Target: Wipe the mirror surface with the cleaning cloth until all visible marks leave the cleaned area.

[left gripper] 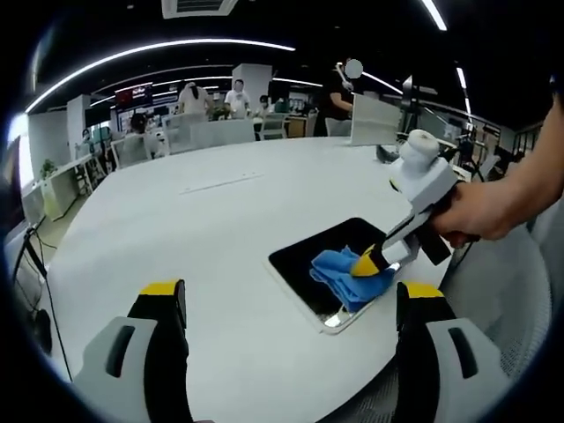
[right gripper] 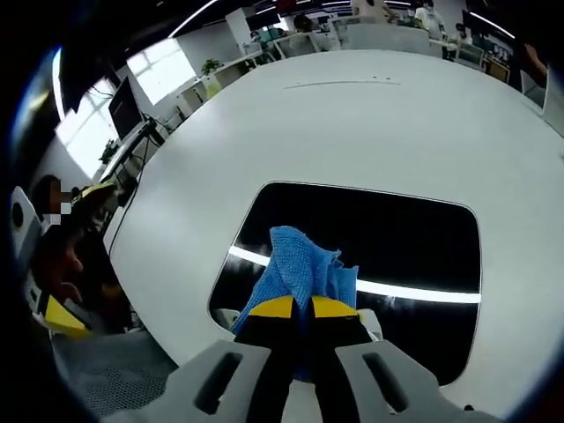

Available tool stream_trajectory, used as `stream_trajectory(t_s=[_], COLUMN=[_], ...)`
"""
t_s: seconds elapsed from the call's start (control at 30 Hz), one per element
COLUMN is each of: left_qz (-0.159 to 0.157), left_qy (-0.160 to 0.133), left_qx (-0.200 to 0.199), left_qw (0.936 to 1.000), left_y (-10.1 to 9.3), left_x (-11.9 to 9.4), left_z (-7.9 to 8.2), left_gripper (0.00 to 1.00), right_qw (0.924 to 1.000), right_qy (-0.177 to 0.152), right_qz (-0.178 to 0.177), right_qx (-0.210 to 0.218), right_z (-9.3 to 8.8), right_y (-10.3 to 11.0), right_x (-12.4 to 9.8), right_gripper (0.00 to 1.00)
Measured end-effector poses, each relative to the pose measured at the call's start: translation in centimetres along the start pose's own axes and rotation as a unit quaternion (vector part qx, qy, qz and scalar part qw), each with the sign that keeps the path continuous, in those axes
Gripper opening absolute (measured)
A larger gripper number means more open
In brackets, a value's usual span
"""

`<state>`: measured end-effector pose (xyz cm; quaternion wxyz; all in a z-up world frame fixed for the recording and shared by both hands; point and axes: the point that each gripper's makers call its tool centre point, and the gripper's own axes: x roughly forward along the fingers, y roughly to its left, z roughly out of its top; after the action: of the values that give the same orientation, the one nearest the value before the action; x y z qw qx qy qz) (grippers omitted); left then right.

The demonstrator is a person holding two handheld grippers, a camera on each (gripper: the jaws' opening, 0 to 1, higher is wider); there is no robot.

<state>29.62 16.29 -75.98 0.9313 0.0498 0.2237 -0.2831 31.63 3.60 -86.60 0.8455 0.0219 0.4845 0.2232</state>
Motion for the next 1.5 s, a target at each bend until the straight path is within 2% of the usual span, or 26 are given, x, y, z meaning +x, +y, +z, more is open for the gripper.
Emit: stream_trajectory(t_s=[0.23,0.4,0.53,0.73,0.87,1.0,1.5], left_qz=[0.01,0.03,0.04,0.043,0.043,0.045,0.052], left_qy=[-0.007,-0.012,-0.018,-0.022,-0.019,-0.021,-0.028], left_qx=[0.001,-0.023,-0.024,-0.03,-0.018,-0.024,-0.016], left_qw=[0.9999,0.9992,0.9988,0.9984,0.9987,0.9985,0.9981], left_y=[0.4,1.4,1.6,1.4,1.2,1.4,1.4], left_x=[-0.6,-1.0,-1.3,-1.7,-1.9,-2.0,-2.8], left_z=[0.4,0.3,0.4,0.1,-0.2,-0.4,0.5], left_gripper=[0.99,0.99,0.99,0.99,0.99,0.99,0.99], right_qw=[1.0,0.9999,0.9998,0.9999,0.9998,0.9997,0.9996], right_qy=[0.004,0.007,0.016,0.017,0.017,0.014,0.011], right_qz=[0.006,0.009,0.007,0.005,0.003,0.005,0.012], right_qx=[-0.002,-0.01,-0.005,-0.002,-0.013,-0.018,-0.023], right_z=[-0.5,-1.0,-1.4,-1.4,-1.9,-1.7,-1.9], right_y=[0.3,0.5,0.9,0.9,1.3,1.2,0.4], right_x=[-0.3,-0.4,-0.6,-0.6,-0.7,-0.7,-1.2], right_gripper=[0.0,0.0,0.0,0.0,0.0,0.0,0.0])
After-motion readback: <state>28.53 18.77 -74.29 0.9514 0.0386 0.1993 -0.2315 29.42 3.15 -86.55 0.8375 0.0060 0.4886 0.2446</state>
